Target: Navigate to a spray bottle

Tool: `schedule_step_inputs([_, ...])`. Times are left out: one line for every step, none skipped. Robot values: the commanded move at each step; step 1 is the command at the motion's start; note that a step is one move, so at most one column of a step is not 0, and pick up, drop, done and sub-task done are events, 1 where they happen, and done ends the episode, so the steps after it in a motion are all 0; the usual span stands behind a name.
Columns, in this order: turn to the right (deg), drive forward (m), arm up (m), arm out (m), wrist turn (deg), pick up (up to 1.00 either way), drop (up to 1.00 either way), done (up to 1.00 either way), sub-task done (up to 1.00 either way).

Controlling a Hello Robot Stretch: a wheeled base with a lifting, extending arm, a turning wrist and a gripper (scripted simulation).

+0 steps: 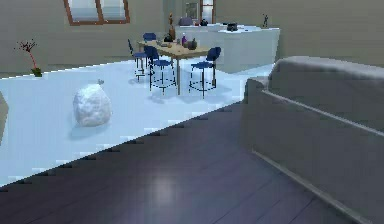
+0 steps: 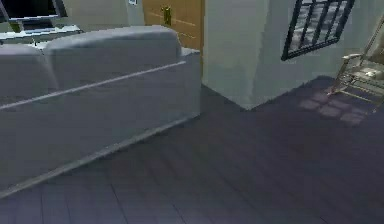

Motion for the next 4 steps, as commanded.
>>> schedule_step_inputs([0.0,1.00,0.00,0.00,0.0,0.00,0.00,0.00,0.00])
schedule_step_inputs([-3.0,0.00,0.00,0.00,0.0,0.00,0.00,0.00,0.00])
schedule_step_inputs([0.0,0.80,0.00,0.00,0.0,0.00,0.00,0.00,0.00])
schedule_step_inputs([12.0,0.00,0.00,0.00,0.0,0.00,0.00,0.00,0.00])
